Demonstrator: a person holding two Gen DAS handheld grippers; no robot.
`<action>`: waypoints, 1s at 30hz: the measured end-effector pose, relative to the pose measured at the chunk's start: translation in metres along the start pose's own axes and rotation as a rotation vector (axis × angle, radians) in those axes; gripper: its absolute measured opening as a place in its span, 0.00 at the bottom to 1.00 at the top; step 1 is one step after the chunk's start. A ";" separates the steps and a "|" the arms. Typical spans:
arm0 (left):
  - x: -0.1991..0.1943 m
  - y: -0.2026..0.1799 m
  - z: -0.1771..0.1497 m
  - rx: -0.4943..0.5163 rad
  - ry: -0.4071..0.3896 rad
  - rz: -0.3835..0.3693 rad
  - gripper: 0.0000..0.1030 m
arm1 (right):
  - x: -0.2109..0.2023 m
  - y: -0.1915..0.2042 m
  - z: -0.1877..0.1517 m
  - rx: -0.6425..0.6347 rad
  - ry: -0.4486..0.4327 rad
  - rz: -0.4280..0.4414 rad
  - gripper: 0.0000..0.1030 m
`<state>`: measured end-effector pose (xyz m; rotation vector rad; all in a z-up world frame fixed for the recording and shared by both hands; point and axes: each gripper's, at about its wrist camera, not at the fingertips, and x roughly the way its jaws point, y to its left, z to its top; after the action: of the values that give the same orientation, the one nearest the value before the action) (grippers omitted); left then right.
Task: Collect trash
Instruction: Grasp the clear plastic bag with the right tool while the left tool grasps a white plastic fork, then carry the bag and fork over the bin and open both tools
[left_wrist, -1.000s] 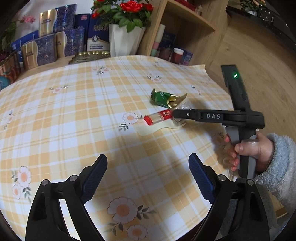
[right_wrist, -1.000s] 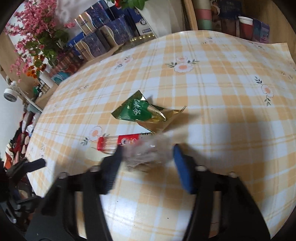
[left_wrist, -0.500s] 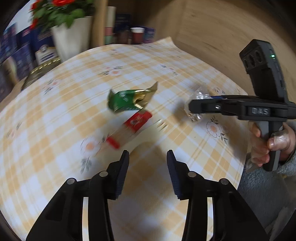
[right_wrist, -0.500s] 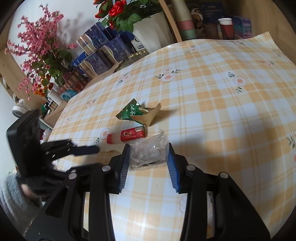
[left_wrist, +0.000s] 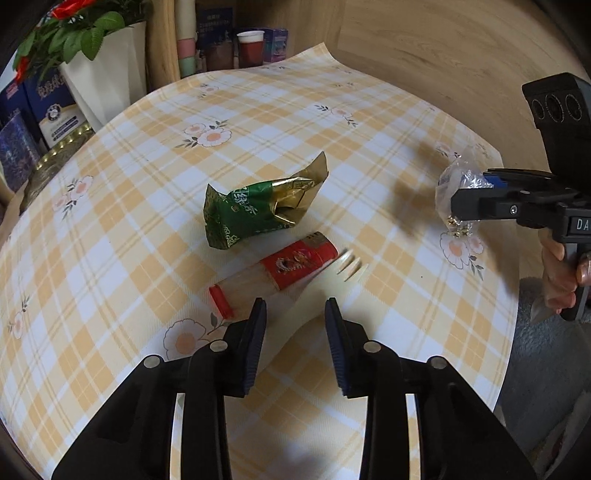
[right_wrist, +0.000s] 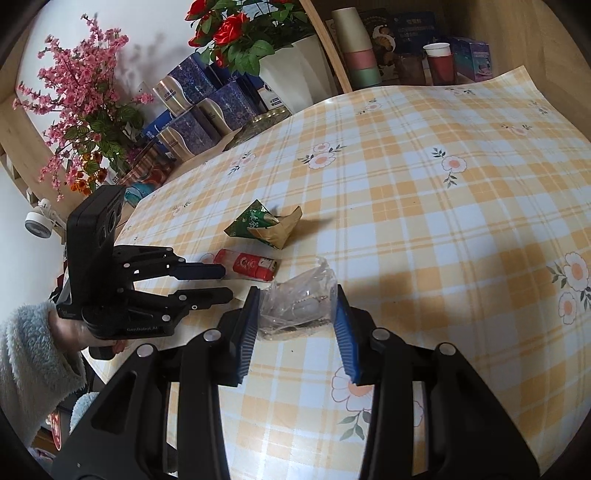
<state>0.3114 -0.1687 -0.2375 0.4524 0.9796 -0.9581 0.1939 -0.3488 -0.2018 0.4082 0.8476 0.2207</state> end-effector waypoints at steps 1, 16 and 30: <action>0.000 0.000 0.000 0.009 0.000 -0.004 0.33 | 0.000 -0.001 -0.001 0.003 0.002 0.001 0.39; -0.022 -0.040 -0.038 -0.001 -0.046 0.109 0.12 | -0.017 0.010 -0.013 0.006 -0.009 0.010 0.39; -0.118 -0.079 -0.100 -0.242 -0.184 0.039 0.12 | -0.060 0.055 -0.059 -0.023 -0.026 0.037 0.39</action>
<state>0.1700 -0.0847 -0.1818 0.1761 0.9021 -0.8186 0.1087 -0.3048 -0.1721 0.4049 0.8117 0.2581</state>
